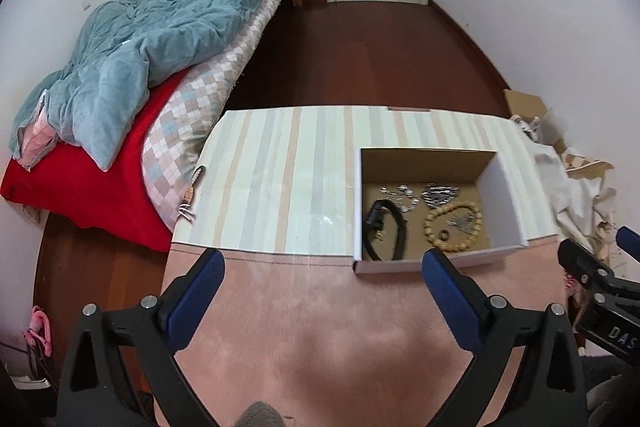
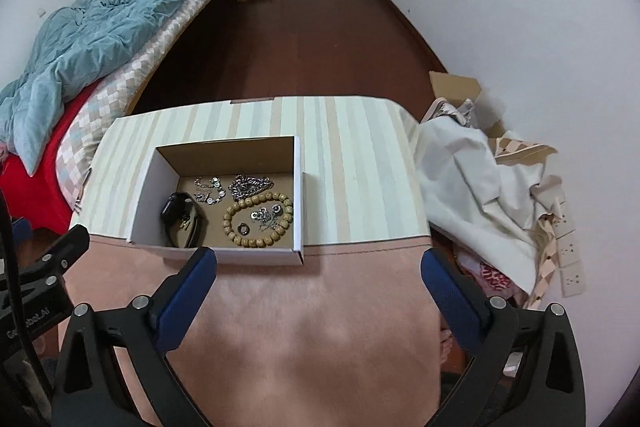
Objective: Organize jewelry
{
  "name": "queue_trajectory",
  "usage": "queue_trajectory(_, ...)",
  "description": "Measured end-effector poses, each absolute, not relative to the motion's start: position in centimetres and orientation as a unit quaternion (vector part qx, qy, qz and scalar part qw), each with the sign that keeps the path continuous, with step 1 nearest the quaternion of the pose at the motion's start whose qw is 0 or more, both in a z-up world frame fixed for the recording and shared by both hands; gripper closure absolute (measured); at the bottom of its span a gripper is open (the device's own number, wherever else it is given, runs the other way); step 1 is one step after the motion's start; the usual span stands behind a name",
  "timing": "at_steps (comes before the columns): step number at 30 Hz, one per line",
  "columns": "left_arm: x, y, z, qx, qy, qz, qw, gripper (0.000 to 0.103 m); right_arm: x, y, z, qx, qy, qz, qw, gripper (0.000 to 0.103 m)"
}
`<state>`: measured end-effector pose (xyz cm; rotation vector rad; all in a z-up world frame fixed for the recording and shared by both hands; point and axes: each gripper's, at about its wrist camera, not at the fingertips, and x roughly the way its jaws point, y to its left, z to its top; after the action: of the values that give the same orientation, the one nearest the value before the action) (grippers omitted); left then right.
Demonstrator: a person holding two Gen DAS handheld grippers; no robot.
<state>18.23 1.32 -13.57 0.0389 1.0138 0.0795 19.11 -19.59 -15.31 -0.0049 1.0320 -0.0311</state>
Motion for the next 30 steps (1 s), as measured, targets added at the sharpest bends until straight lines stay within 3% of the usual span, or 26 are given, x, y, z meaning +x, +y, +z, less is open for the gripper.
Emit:
queue_trajectory(14,9.5,0.8,-2.8,0.007,0.427,0.022,0.904,0.002,9.2,-20.6,-3.4,0.001,0.421,-0.014,0.907,0.0)
queue_trajectory(30,3.4,0.2,3.4,-0.017,0.411,0.003,0.912,0.002,0.4,-20.3,6.0,-0.012,0.369,-0.013,0.929,0.0)
